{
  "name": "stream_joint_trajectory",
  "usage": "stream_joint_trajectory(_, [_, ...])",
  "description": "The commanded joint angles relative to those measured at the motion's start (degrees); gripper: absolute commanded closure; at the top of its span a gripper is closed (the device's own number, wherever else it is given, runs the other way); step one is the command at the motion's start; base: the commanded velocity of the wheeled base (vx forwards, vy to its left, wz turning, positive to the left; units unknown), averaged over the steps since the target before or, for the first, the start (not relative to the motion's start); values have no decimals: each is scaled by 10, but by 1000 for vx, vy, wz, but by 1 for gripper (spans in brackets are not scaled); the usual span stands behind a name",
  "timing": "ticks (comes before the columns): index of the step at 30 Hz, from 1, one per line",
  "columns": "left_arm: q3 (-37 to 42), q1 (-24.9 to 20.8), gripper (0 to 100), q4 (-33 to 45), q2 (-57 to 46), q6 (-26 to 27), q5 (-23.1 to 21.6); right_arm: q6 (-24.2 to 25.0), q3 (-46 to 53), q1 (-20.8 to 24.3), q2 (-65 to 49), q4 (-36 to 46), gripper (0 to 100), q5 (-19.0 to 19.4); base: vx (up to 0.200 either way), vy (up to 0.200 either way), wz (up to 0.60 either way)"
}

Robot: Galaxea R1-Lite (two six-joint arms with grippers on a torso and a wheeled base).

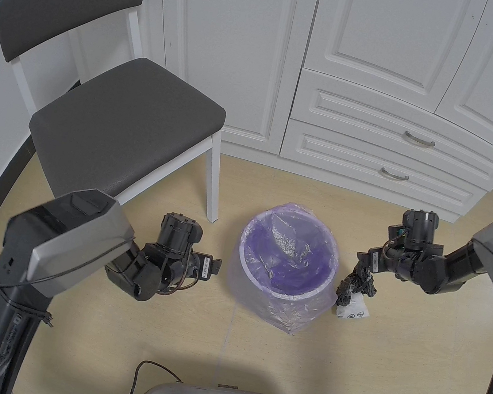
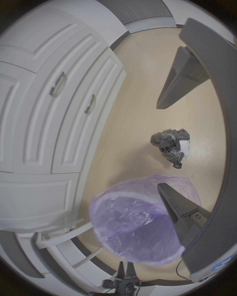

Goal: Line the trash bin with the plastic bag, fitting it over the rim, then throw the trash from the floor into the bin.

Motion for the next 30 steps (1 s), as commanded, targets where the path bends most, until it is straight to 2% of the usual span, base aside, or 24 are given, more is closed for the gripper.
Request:
stream_joint_trajectory(1, [342, -43, 0, -130, -291, 3, 0, 0, 98, -51, -164, 46, 0, 19, 0, 0, 0])
stream_joint_trajectory(3, [359, -50, 0, -136, -302, 3, 1, 0, 83, -56, -147, 56, 0, 19, 0, 0, 0])
stream_joint_trajectory(5, [433, -69, 0, -163, -342, 7, 3, 3, 14, -84, -60, 99, 0, 45, 0, 0, 0])
stream_joint_trajectory(7, [450, -69, 0, -171, -352, 4, 3, 5, -4, -88, -41, 108, 0, 59, 0, 0, 0])
stream_joint_trajectory(8, [497, -65, 0, -200, -374, -2, 1, 18, -43, -99, 1, 137, 0, 93, 0, 0, 0])
stream_joint_trajectory(10, [551, -54, 0, -251, -398, -4, -4, 50, -85, -105, 39, 169, 0, 124, 0, 0, 0])
stream_joint_trajectory(13, [627, -48, 0, -342, -413, -18, -11, 68, -121, -108, 84, 179, 0, 135, 0, 0, 0])
stream_joint_trajectory(14, [636, -48, 0, -352, -413, -19, -13, 68, -126, -109, 91, 180, 0, 136, 0, 0, 0])
stream_joint_trajectory(16, [714, -44, 0, -469, -414, -23, -42, 67, -158, -111, 135, 183, 0, 136, 0, 0, 0])
stream_joint_trajectory(18, [745, -37, 0, -521, -413, -22, -69, 72, -183, -111, 165, 182, 0, 138, 0, 0, 0])
stream_joint_trajectory(23, [751, -28, 0, -508, -440, -29, -84, 80, -242, -107, 232, 185, 0, 144, 0, 0, 0])
stream_joint_trajectory(30, [763, -32, 0, -508, -443, -32, -82, 80, -258, -87, 251, 195, 0, 170, 0, 0, 0])
